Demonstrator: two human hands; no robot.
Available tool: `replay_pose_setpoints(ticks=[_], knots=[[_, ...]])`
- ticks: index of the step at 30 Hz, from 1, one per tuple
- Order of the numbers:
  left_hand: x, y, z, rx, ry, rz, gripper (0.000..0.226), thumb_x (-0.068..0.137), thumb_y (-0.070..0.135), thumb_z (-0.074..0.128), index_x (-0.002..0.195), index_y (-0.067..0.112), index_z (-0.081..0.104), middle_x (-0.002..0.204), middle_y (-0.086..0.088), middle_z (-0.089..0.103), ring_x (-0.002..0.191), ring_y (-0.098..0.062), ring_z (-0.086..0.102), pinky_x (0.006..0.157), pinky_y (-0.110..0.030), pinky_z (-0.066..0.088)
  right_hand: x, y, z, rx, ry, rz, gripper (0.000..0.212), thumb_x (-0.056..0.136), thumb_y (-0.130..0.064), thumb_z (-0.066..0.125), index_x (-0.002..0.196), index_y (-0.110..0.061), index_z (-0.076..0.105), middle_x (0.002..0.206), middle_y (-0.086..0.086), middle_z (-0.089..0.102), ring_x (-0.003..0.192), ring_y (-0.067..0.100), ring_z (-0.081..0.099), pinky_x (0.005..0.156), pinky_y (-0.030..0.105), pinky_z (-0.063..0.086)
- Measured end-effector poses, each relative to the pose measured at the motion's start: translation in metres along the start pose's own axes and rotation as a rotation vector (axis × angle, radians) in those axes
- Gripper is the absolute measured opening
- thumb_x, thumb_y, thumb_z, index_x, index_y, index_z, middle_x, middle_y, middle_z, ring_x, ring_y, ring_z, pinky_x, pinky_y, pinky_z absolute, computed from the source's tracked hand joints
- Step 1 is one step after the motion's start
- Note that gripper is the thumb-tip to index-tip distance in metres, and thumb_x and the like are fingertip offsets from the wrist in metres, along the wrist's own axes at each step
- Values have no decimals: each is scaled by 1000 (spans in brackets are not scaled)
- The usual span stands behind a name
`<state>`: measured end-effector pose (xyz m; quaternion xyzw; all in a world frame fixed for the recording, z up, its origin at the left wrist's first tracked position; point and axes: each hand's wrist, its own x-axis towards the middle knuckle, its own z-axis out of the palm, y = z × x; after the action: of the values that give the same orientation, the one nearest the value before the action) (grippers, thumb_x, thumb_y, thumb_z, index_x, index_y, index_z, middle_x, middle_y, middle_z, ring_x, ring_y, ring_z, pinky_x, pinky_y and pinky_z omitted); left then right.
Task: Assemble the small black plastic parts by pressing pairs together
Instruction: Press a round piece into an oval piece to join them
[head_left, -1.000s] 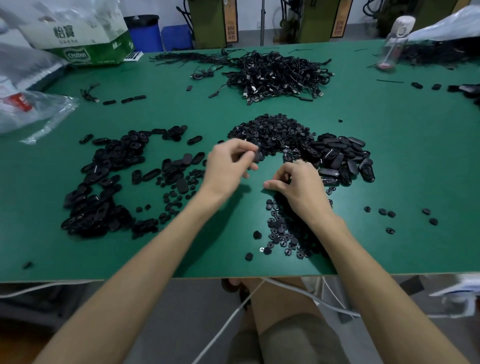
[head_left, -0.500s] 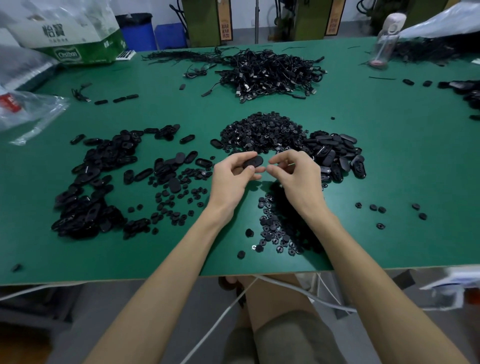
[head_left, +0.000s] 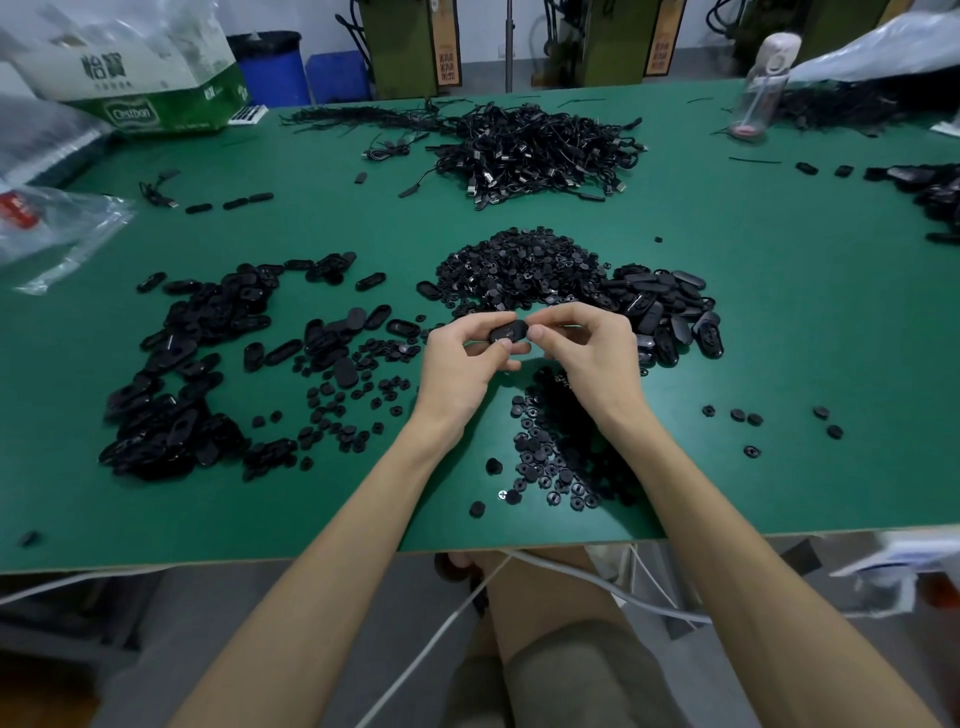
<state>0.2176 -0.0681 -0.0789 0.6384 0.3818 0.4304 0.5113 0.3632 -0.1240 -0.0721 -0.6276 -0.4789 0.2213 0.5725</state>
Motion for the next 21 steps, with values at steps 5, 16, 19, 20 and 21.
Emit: replay_pose_setpoints(ticks=[5,16,19,20,21], knots=[[1,-2,0,5,20,-3,31,96,-9,62,125,1,69,110,-12,76,92,-21,78,84,-36,63,0,0,1,58,-6,-28,12,95,-6,70,101,-12,78,88,2,78,83,18,75,75,36,59],[1,-2,0,6,34,10,30,95,-8,63,123,2,70,109,-7,75,88,-16,78,77,-27,62,1,2,0,113,-40,1,17,95,2,67,97,-11,78,92,2,79,89,16,76,80,32,60],[2,-4,1,-7,29,3,29,96,-8,62,123,-1,68,111,-12,75,94,-18,78,77,-29,62,2,3,-1,154,-9,22,16,95,1,67,96,-12,77,90,1,78,88,16,76,81,36,63],[2,-4,1,-11,26,2,28,96,-8,62,123,-1,68,110,-13,75,94,-19,78,76,-28,62,2,4,-1,148,3,25,16,95,-1,68,95,-14,77,89,0,78,87,16,76,82,37,62],[1,-4,1,-15,24,3,27,96,-8,62,122,-1,68,110,-13,75,94,-19,78,76,-28,62,3,4,-2,132,9,25,15,95,-4,69,94,-17,77,88,-1,77,85,15,74,83,37,61]])
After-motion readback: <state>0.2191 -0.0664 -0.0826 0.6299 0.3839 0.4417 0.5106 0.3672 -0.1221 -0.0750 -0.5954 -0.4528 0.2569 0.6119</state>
